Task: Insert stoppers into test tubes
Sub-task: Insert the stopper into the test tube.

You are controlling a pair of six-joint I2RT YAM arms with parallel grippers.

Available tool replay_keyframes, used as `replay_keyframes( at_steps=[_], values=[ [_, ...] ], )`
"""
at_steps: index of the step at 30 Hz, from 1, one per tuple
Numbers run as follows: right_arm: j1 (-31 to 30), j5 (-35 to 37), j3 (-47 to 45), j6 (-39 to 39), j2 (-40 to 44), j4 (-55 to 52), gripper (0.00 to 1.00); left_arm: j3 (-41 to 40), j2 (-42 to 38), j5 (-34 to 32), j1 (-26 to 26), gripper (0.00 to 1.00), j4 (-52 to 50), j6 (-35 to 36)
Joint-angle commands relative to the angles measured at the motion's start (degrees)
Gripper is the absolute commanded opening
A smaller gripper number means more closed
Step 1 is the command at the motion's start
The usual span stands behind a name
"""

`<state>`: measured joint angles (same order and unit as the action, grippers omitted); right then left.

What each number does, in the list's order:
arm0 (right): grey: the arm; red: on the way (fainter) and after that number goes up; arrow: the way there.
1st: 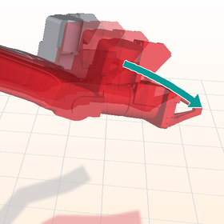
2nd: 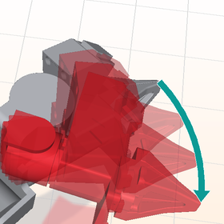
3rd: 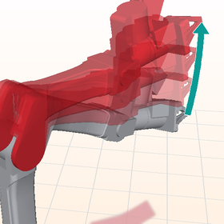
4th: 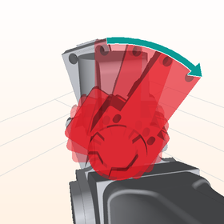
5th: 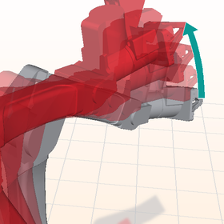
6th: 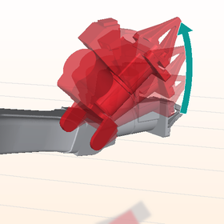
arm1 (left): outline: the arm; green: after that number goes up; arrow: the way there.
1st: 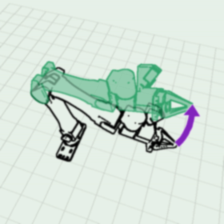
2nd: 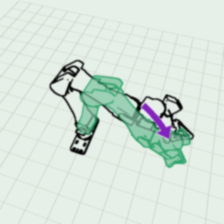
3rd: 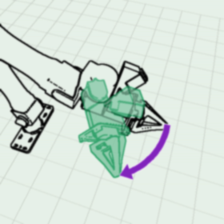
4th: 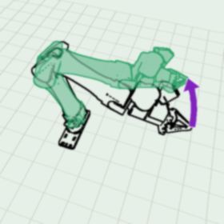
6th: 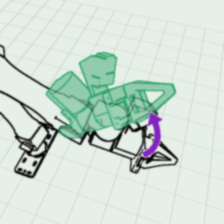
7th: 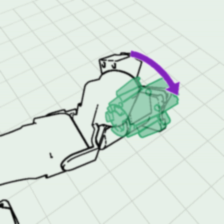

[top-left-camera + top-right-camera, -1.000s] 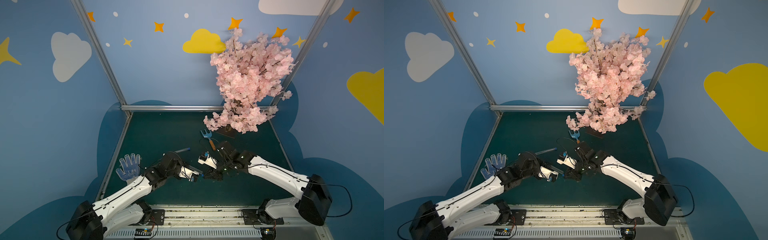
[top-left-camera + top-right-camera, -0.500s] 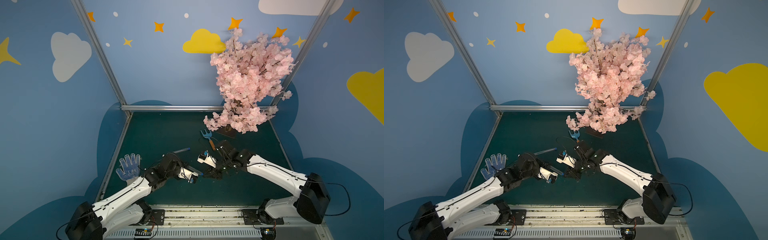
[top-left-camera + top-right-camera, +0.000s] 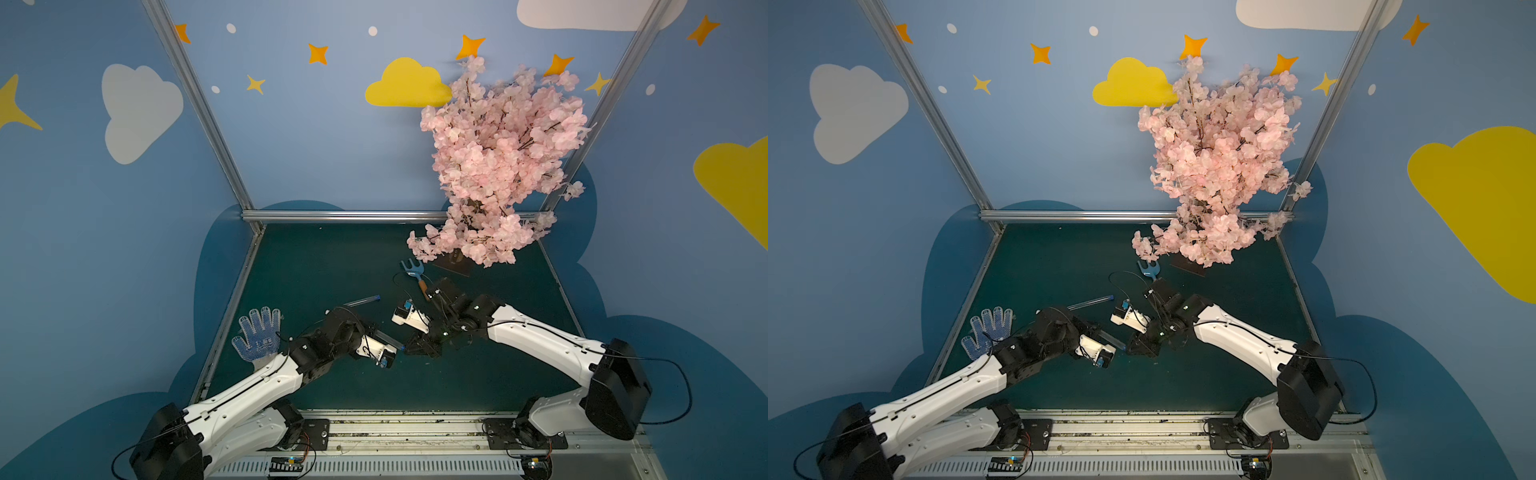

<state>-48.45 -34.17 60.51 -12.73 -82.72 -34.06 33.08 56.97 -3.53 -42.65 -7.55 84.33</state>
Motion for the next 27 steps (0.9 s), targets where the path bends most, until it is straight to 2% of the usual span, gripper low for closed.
replay_keyframes(
  at_steps=[1, 7, 14, 20, 27],
  values=[
    [0.34, -1.34, 3.02, 2.25, -1.52, 1.02, 0.03, -0.13, -0.63, 1.16, -1.64, 0.02, 0.35, 3.23],
    [0.77, -4.75, 4.19, 6.14, -2.83, 3.01, 0.01, -0.46, -0.87, 0.96, -3.25, 0.02, 0.67, 5.80],
    [1.47, -4.84, 5.28, 9.61, -3.26, 5.62, 0.00, 0.70, -2.39, 5.80, -4.33, 0.03, -3.54, 4.57],
    [1.87, -7.82, 5.13, 12.43, -3.09, 9.27, 0.00, 1.36, -2.75, 10.80, -5.50, 0.02, -6.51, 3.02],
    [1.11, -1.89, 7.02, 8.70, -3.08, 5.93, 0.00, 5.59, -0.36, 18.75, -5.77, 0.02, -14.62, -1.84]
  ],
)
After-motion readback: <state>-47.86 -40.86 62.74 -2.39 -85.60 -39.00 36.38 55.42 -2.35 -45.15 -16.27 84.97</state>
